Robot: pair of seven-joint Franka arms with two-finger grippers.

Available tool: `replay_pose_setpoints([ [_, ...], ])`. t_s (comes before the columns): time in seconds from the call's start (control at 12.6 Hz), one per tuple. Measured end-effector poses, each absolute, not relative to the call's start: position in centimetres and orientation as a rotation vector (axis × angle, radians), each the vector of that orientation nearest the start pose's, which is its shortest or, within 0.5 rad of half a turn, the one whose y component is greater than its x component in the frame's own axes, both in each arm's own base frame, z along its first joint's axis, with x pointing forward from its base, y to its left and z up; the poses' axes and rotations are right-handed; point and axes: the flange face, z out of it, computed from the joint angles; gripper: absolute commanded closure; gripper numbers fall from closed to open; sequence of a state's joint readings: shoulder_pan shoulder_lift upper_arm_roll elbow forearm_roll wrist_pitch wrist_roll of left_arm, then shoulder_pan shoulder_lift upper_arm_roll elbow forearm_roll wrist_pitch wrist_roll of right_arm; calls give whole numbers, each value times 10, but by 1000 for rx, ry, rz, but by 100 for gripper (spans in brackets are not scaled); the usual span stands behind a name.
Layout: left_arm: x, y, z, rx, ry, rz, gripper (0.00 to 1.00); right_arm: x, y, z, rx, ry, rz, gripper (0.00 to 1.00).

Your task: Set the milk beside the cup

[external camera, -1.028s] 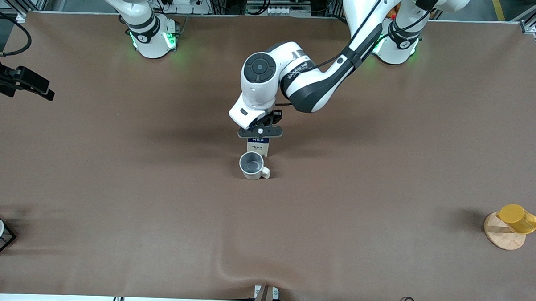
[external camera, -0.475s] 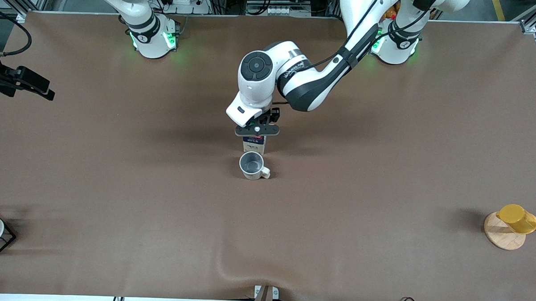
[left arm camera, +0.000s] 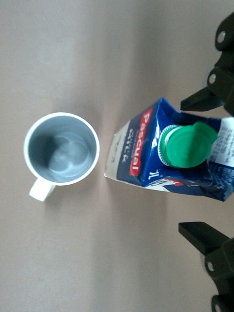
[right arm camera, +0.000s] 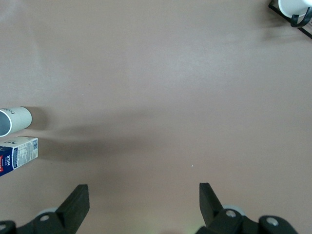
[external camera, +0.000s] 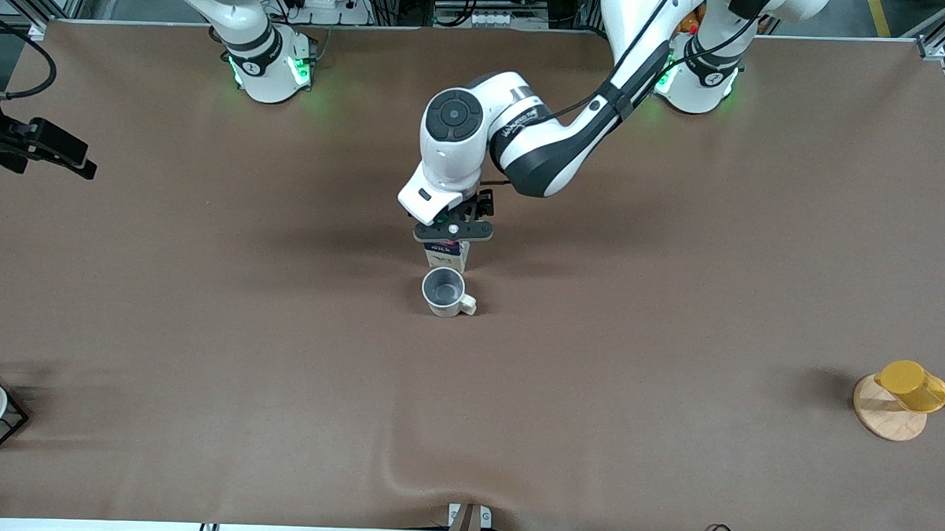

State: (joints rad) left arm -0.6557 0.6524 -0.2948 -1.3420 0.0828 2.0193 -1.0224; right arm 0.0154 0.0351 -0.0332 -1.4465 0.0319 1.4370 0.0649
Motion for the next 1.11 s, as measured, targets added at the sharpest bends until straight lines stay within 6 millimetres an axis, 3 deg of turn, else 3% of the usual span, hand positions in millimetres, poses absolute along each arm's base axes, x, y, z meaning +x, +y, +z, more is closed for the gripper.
replay_pose_setpoints([
  [0.32,469,-552,420,-3254,-281,22,0,551,-7,653,-3109,126,69,0],
  [0.55,480,-519,476,-3239,-344,-22,0,550,-11,655,-3148,126,60,0],
  [0.79,515,-439,538,-3196,-398,-63,0,549,-17,656,-3165,73,59,0],
  [1.11,559,-310,571,-3112,-333,-1,0,549,-20,656,-3172,63,61,0],
])
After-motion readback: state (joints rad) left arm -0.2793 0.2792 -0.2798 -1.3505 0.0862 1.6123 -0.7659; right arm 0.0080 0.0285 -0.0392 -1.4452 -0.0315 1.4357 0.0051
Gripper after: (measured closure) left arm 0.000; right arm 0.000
